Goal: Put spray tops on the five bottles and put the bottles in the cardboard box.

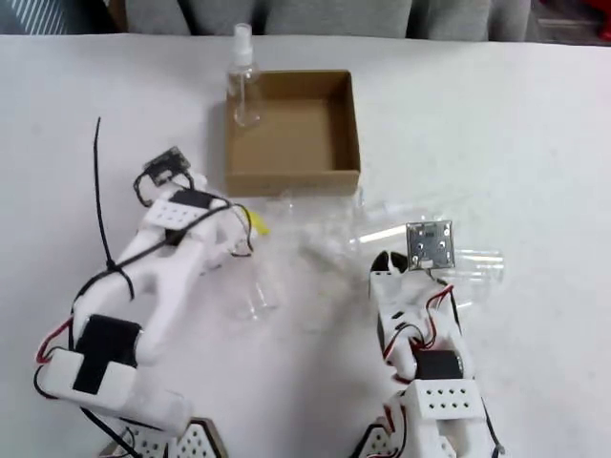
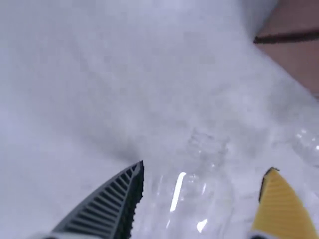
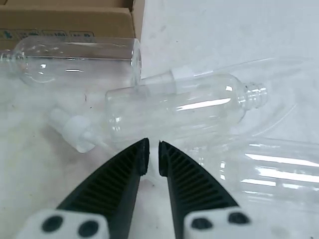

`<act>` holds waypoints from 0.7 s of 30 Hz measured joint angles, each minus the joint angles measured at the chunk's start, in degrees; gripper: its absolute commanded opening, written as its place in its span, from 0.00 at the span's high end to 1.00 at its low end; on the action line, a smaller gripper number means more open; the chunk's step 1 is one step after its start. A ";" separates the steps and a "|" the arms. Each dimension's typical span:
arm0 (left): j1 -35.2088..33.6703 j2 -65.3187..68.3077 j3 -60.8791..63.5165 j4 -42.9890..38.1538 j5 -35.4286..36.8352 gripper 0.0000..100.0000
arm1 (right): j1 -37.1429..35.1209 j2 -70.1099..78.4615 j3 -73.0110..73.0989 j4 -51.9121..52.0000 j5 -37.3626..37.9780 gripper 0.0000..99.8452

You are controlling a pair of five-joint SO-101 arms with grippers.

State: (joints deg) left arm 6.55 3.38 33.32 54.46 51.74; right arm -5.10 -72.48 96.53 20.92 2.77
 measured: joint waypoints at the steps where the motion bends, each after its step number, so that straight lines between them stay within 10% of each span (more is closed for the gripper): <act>1: -0.62 0.09 -0.26 0.00 0.53 0.64 | 0.00 0.00 0.00 0.00 0.00 0.98; 9: -0.97 0.44 -0.35 0.00 1.05 0.99 | 0.00 0.00 0.00 0.00 0.00 0.98; 21: -0.88 0.44 -0.35 0.00 -2.64 0.97 | 0.00 0.00 0.00 0.00 0.00 0.98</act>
State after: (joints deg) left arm 5.67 3.82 32.97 54.46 49.10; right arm -5.10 -72.48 96.53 20.92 2.77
